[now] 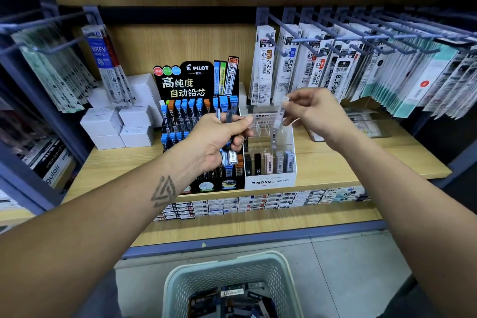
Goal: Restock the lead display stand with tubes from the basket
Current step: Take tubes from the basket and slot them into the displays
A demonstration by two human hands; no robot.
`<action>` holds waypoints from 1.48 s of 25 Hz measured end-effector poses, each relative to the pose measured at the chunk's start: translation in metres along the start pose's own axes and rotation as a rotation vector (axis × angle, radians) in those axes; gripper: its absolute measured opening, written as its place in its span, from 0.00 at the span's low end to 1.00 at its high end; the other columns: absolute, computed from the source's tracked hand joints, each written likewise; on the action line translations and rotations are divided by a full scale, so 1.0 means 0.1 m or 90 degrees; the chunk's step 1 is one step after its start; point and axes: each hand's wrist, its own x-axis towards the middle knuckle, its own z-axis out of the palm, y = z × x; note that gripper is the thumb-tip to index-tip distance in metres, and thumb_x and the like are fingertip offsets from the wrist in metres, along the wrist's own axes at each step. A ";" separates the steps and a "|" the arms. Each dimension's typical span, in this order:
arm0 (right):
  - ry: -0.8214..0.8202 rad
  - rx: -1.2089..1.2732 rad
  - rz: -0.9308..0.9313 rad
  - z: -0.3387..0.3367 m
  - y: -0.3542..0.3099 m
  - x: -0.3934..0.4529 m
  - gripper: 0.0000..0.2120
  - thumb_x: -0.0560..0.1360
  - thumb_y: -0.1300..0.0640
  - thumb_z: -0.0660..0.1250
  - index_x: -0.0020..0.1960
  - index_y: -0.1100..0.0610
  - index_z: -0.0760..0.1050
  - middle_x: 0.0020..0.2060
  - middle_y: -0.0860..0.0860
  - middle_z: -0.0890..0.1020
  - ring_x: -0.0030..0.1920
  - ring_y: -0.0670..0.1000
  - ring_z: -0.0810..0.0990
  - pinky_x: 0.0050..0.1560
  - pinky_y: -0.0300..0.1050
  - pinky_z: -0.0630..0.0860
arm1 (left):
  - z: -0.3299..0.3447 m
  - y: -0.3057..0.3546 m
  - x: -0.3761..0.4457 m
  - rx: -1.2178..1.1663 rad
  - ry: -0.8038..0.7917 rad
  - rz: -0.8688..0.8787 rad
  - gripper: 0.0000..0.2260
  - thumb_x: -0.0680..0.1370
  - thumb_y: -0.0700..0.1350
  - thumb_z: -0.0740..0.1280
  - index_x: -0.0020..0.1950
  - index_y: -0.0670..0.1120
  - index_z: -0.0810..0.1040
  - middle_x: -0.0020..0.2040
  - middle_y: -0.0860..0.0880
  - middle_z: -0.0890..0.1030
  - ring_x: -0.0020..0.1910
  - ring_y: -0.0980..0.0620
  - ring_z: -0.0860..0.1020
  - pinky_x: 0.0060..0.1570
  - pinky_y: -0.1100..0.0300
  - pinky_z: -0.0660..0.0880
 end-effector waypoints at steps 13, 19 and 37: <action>0.062 -0.297 -0.077 0.29 0.47 0.08 0.07 0.73 0.59 0.76 0.50 0.52 0.84 0.35 0.46 0.83 0.42 0.53 0.85 0.53 0.53 0.81 | 0.00 -0.02 -0.01 0.035 -0.025 -0.006 0.07 0.76 0.38 0.72 0.52 0.36 0.79 0.37 0.41 0.81 0.25 0.55 0.70 0.25 0.64 0.66; 0.039 -0.373 -0.073 0.33 0.52 0.06 0.08 0.74 0.62 0.74 0.45 0.52 0.77 0.37 0.51 0.84 0.40 0.53 0.84 0.48 0.52 0.82 | -0.01 -0.04 0.01 0.043 -0.030 -0.002 0.07 0.77 0.37 0.72 0.52 0.35 0.79 0.36 0.41 0.81 0.24 0.54 0.69 0.25 0.64 0.66; -0.243 0.133 0.051 0.61 -0.02 -0.23 0.11 0.73 0.59 0.76 0.54 0.61 0.83 0.42 0.57 0.84 0.43 0.52 0.82 0.41 0.44 0.78 | 0.01 -0.04 -0.04 -0.040 -0.021 -0.060 0.08 0.83 0.42 0.65 0.46 0.41 0.76 0.32 0.45 0.76 0.24 0.53 0.71 0.23 0.63 0.66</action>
